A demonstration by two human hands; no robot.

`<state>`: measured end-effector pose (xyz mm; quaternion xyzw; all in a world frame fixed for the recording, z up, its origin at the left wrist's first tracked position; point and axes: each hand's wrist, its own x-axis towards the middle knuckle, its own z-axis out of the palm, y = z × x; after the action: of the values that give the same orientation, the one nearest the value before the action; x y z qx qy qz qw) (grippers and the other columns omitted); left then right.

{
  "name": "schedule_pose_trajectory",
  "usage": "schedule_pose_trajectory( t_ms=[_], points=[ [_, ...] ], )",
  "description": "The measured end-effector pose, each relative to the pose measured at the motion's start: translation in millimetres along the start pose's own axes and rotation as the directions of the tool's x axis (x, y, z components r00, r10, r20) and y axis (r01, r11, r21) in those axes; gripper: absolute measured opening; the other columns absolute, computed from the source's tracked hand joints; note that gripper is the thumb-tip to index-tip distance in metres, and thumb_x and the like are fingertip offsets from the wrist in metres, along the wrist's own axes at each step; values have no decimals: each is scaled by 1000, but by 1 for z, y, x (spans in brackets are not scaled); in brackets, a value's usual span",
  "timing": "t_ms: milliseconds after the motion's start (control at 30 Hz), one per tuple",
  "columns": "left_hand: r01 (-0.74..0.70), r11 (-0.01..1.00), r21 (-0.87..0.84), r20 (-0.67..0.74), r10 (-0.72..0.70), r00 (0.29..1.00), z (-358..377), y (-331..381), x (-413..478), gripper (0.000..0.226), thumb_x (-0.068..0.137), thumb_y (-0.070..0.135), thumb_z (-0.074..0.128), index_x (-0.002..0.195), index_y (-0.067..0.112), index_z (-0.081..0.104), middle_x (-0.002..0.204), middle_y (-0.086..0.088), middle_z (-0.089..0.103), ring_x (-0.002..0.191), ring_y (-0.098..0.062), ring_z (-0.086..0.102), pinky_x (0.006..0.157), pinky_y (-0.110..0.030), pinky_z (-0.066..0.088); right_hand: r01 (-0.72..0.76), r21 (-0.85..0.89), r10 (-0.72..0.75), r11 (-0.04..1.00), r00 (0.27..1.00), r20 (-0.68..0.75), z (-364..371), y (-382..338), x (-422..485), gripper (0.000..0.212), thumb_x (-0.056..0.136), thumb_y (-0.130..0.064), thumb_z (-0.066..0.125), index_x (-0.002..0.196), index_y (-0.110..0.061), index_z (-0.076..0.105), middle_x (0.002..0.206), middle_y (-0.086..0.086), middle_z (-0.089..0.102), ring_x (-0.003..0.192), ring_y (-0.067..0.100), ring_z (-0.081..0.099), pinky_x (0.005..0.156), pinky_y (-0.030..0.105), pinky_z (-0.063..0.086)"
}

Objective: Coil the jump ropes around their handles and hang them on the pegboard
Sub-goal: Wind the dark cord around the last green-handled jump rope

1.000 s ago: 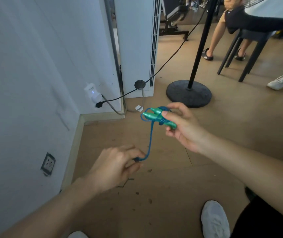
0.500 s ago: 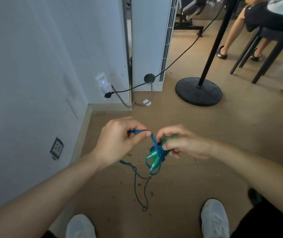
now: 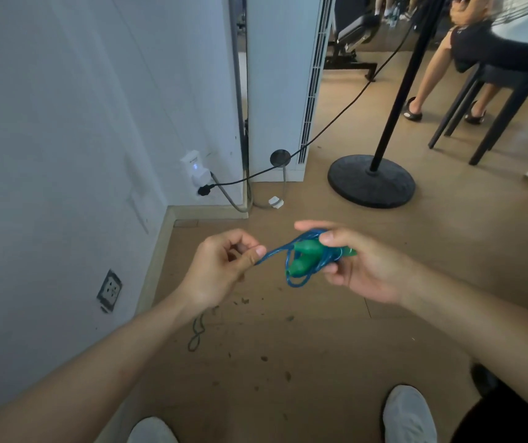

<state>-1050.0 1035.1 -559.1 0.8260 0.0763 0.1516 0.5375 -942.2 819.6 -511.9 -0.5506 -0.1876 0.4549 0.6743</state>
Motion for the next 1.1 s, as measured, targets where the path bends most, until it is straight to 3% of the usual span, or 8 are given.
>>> schedule_pose_trajectory(
  t_ms=[233, 400, 567, 633, 733, 867, 967, 1100],
  points=[
    [11, 999, 36, -5, -11, 1000, 2, -10, -8, 7, 95, 15, 66, 89, 18, 64, 73, 2, 57, 51, -13, 48, 47, -26, 42, 90, 385, -17, 919, 982, -190, -11, -14, 9, 12, 84, -21, 61, 92, -12, 65, 84, 4, 60, 54, 7, 46, 44, 15, 44],
    [-46, 983, 180, 70, 34, 997, 13, -20, -27, 9, 98, 20, 61, 92, 26, 58, 72, -2, 57, 53, -23, 49, 51, -39, 46, 211, 418, 1, 883, 892, -453, -23, -12, 17, 10, 88, -17, 70, 90, -9, 66, 76, 5, 67, 55, 8, 53, 50, 17, 50],
    [-221, 916, 336, 225, 150, 963, 22, -14, -40, 16, 91, 39, 62, 106, 33, 58, 93, 20, 62, 67, -2, 56, 67, -29, 50, 270, 201, -127, 942, 838, -530, -32, -4, 21, 15, 90, -8, 69, 105, -7, 69, 99, 14, 65, 74, 22, 65, 68, 27, 59],
    [-285, 887, 363, 295, 181, 938, 24, -5, -44, 23, 90, 48, 60, 109, 35, 59, 96, 23, 63, 72, -4, 59, 70, -31, 52, 227, 103, -147, 969, 854, -498, -34, 1, 20, 24, 89, -6, 69, 113, -7, 71, 100, 15, 66, 78, 25, 65, 69, 29, 59],
    [-377, 869, 319, 318, 276, 907, 23, 12, -43, 17, 94, 45, 60, 104, 33, 65, 93, 21, 63, 73, -10, 60, 67, -34, 52, 133, -149, -185, 980, 884, -430, -33, 10, 19, 17, 88, -3, 70, 104, -9, 74, 96, 10, 67, 72, 23, 60, 63, 27, 57],
    [-437, 853, 287, 255, 372, 893, 15, 30, -35, 9, 90, 30, 73, 99, 28, 73, 81, 15, 57, 62, -12, 52, 56, -24, 39, 25, -525, -229, 851, 917, -326, -31, 20, 17, 10, 85, -5, 73, 91, -12, 76, 82, 6, 70, 62, 17, 56, 55, 28, 50],
    [-429, 845, 321, 140, 405, 903, 6, 37, -29, 12, 86, 24, 78, 98, 23, 79, 74, 10, 57, 55, -10, 44, 55, -17, 33, -35, -620, -160, 784, 953, -256, -28, 21, 16, 8, 82, -7, 76, 85, -14, 76, 77, 4, 72, 60, 17, 57, 52, 29, 49],
    [-392, 852, 346, -5, 420, 908, -2, 38, -20, 13, 86, 22, 79, 98, 17, 80, 72, 2, 61, 55, -16, 46, 54, -23, 36, -94, -673, -36, 734, 984, -177, -24, 22, 13, 4, 79, -19, 75, 81, -16, 78, 71, 1, 70, 61, 19, 57, 51, 30, 46]
  ],
)
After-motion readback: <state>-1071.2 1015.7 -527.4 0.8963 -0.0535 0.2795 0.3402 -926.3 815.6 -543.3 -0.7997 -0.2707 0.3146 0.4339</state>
